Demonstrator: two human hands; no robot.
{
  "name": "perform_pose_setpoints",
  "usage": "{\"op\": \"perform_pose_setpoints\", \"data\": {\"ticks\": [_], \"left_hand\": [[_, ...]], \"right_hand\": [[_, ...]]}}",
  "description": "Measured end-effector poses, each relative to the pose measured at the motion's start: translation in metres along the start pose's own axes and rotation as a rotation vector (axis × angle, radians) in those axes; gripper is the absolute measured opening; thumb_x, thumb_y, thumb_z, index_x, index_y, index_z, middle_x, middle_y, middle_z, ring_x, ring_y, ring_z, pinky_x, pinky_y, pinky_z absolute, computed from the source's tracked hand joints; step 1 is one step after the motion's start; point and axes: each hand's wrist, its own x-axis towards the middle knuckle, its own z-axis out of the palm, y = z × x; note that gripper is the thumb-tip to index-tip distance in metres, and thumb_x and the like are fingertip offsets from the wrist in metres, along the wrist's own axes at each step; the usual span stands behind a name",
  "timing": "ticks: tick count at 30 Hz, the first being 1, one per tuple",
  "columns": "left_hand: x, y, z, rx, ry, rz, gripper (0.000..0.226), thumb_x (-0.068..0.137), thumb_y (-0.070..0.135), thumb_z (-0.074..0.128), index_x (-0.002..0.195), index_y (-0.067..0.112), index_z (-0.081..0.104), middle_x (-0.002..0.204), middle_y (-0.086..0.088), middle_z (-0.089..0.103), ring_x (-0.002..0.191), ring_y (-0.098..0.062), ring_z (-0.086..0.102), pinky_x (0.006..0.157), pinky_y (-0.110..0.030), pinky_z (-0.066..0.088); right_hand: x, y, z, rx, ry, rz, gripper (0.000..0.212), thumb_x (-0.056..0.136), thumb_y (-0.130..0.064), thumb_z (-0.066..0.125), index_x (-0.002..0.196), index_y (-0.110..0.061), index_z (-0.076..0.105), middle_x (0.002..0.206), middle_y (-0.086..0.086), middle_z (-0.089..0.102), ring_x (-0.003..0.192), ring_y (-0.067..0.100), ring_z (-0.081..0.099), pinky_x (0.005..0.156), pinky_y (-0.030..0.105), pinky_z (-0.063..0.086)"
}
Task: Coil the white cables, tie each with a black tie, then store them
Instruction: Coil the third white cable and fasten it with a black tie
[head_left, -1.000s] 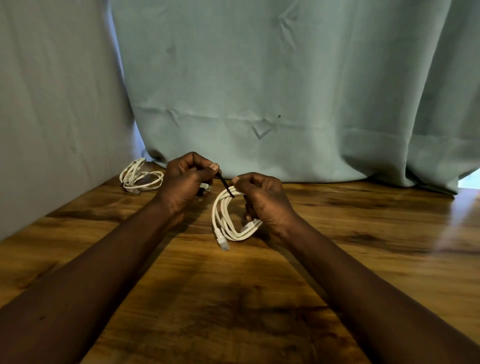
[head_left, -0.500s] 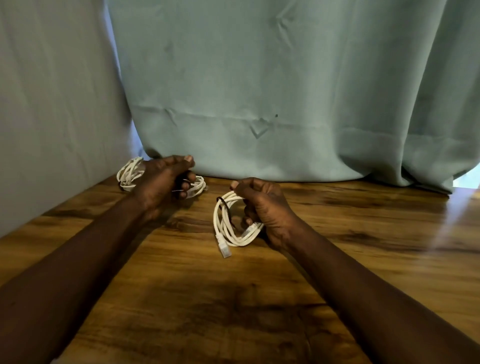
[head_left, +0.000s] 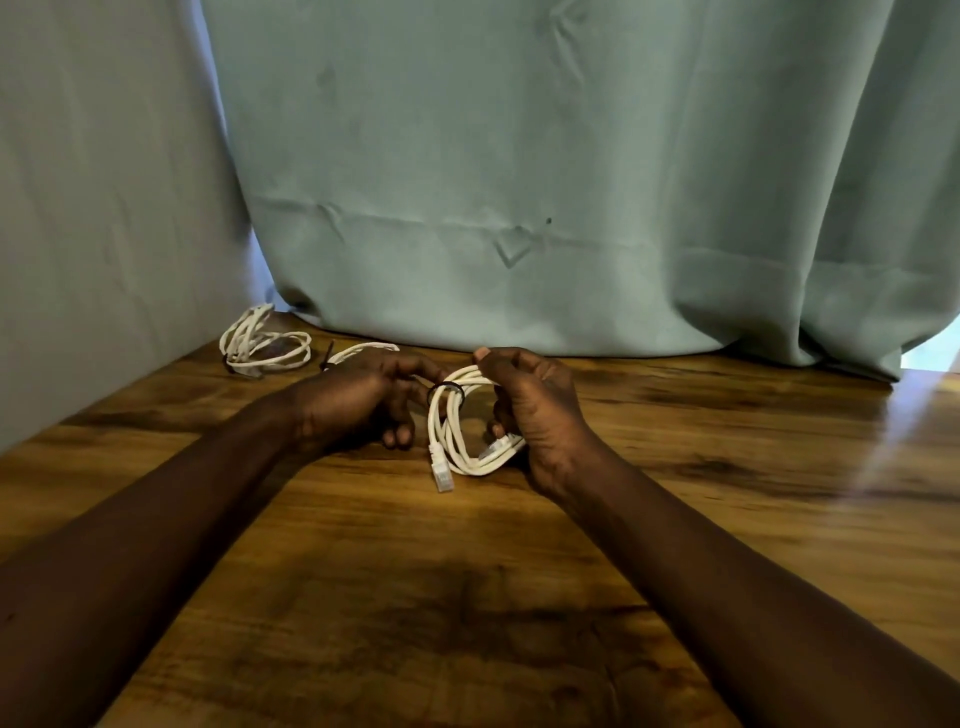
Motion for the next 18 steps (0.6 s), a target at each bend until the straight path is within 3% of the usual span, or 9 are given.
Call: {"op": "perform_pose_setpoints", "data": {"ticks": [1,3,6,7,11,15,18], "left_hand": [[-0.001,-0.001,0.0,0.02,-0.072,0.006,0.054,0.089,-0.022,0.043,0.128,0.009,0.065,0.093,-0.006,0.077,0.059,-0.019,0.06,0.048,-0.023,0.045],[-0.004,-0.001,0.0,0.081,-0.204,0.063,0.053,0.091,-0.017,0.055,0.135,0.01,0.065,0.108,-0.012,0.076,0.07,-0.02,0.063,0.06,-0.025,0.05],[-0.005,-0.002,-0.003,0.134,-0.257,0.096,0.04,0.086,0.01,0.078,0.125,0.008,0.072,0.12,-0.021,0.073,0.102,-0.048,0.066,0.095,-0.049,0.054],[-0.004,-0.003,-0.005,0.139,-0.233,0.087,0.042,0.082,0.015,0.082,0.123,0.009,0.074,0.119,-0.022,0.074,0.107,-0.048,0.065,0.097,-0.051,0.052],[-0.005,-0.005,-0.008,0.087,-0.146,0.108,0.033,0.073,0.029,0.084,0.101,0.012,0.082,0.091,-0.01,0.076,0.074,-0.015,0.063,0.062,-0.023,0.054],[-0.003,-0.008,-0.012,-0.04,-0.077,0.139,0.065,0.042,0.051,0.101,0.086,0.008,0.081,0.077,-0.01,0.074,0.063,-0.013,0.063,0.054,-0.023,0.053],[0.0,-0.006,-0.016,-0.164,0.001,0.158,0.065,0.04,0.049,0.103,0.081,0.006,0.075,0.068,-0.006,0.067,0.054,-0.011,0.053,0.049,-0.023,0.049]], "right_hand": [[0.0,0.0,0.0,0.0,-0.007,-0.004,0.008,0.096,-0.016,0.069,0.092,-0.009,0.068,0.045,-0.01,0.052,0.032,0.006,0.036,0.041,0.023,0.033],[0.0,0.001,0.0,-0.006,-0.015,-0.014,0.008,0.095,-0.016,0.07,0.094,-0.008,0.069,0.047,-0.009,0.055,0.032,0.006,0.037,0.039,0.021,0.033],[0.001,0.002,-0.001,-0.007,-0.016,-0.019,0.006,0.094,-0.015,0.07,0.091,-0.01,0.07,0.046,-0.006,0.049,0.033,0.008,0.033,0.039,0.022,0.032],[0.002,0.003,-0.001,-0.002,-0.018,-0.012,0.006,0.094,-0.015,0.07,0.09,-0.011,0.07,0.046,-0.004,0.046,0.033,0.009,0.032,0.04,0.023,0.032],[0.005,0.005,-0.001,0.007,-0.036,0.019,0.01,0.092,-0.02,0.074,0.084,-0.015,0.073,0.056,0.006,0.044,0.035,0.013,0.031,0.041,0.022,0.032],[0.004,0.004,-0.001,-0.015,-0.055,0.069,0.018,0.092,-0.023,0.074,0.074,-0.02,0.071,0.058,0.003,0.039,0.04,0.012,0.028,0.044,0.024,0.03],[0.003,0.0,-0.003,-0.017,-0.127,0.138,0.029,0.094,-0.023,0.071,0.066,-0.021,0.065,0.049,-0.005,0.029,0.038,0.01,0.021,0.048,0.027,0.026]]}}
